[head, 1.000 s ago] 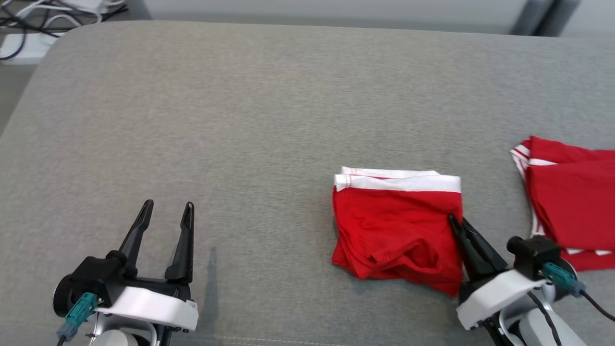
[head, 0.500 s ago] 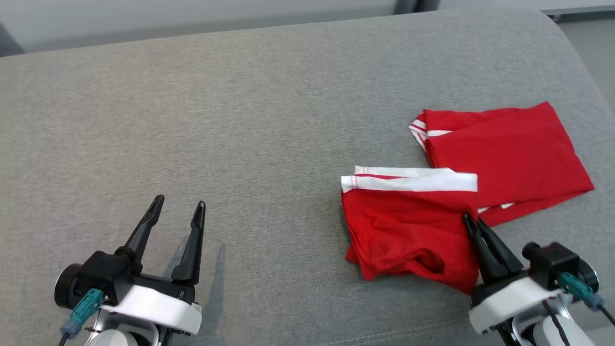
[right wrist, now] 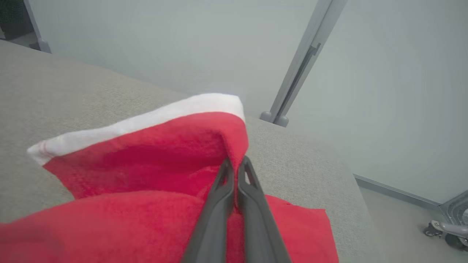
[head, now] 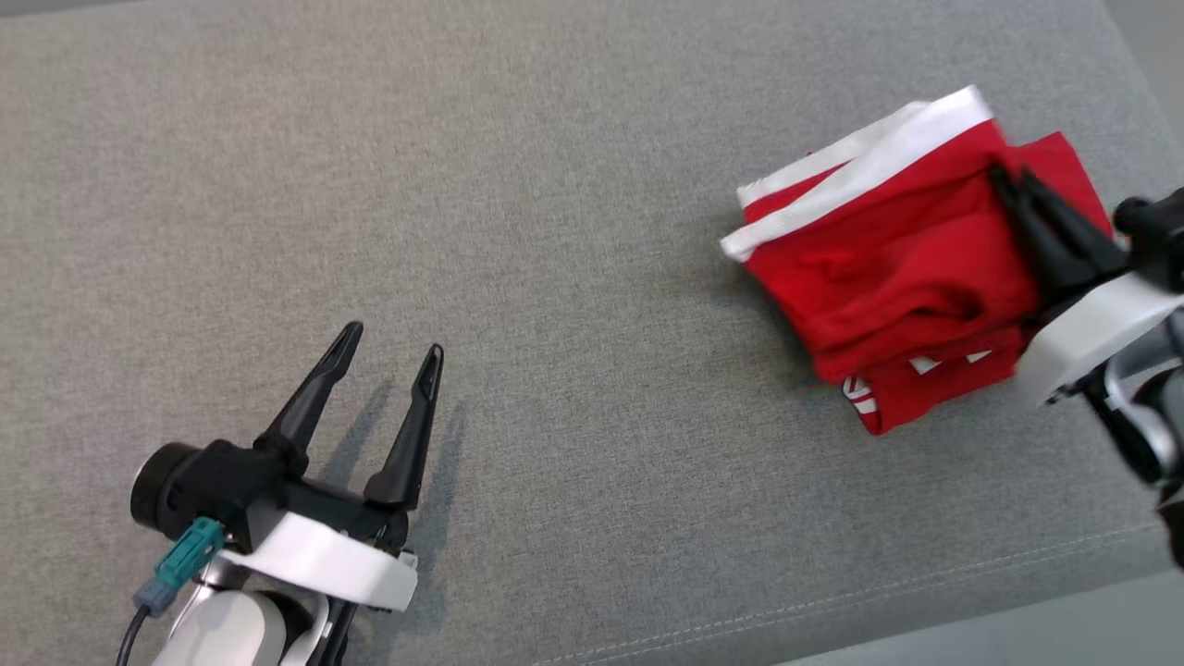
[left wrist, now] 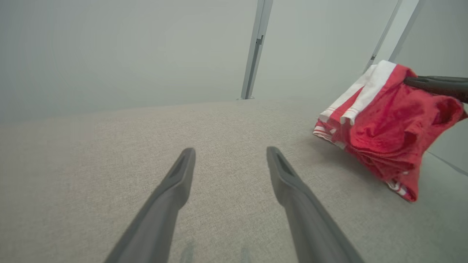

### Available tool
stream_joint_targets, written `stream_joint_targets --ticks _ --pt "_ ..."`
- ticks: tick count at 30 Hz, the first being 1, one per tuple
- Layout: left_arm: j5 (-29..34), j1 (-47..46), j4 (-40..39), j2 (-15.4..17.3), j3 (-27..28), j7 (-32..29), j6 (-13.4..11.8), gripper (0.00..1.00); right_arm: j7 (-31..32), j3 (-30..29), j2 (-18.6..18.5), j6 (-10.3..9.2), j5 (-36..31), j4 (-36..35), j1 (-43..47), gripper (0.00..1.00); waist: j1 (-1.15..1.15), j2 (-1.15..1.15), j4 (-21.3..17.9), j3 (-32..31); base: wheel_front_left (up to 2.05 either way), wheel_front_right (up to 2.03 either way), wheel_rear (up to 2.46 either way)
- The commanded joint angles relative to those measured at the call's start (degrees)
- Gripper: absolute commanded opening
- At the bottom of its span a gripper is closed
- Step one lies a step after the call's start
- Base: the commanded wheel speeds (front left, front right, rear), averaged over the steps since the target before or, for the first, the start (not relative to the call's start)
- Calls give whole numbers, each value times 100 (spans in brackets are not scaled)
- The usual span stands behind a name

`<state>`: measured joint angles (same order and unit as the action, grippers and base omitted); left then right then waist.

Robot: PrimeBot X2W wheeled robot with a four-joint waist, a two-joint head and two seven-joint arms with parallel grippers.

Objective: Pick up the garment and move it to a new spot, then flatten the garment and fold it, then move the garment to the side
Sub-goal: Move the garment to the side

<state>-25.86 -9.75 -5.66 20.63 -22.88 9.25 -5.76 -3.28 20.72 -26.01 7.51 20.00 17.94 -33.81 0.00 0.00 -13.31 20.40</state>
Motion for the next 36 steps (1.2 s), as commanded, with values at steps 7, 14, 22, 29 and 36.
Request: stream_joint_targets --ticks 7,14,22,29,36 --pt "186 -564 -281 163 79 -35 189 100 235 -204 -686 -2 166 439 -343 0 0 0 11 542 0 0 0" --pt "284 -815 -368 293 12 -136 292 100 203 -523 -521 -2 278 1260 -517 100 0 0 -80 875 0 0 0" --pt "282 -868 -356 387 39 -174 285 100 -455 -829 -100 -2 163 1793 -529 100 0 0 -131 784 0 0 0" --pt "178 -736 -202 420 235 -122 105 100 -1075 -1461 232 -2 -13 1103 -266 100 0 0 147 323 0 0 0" --pt "-6 -444 -8 516 567 -22 -113 100 -1095 -2150 1111 -2 -702 -191 414 100 0 0 818 -154 0 0 0"
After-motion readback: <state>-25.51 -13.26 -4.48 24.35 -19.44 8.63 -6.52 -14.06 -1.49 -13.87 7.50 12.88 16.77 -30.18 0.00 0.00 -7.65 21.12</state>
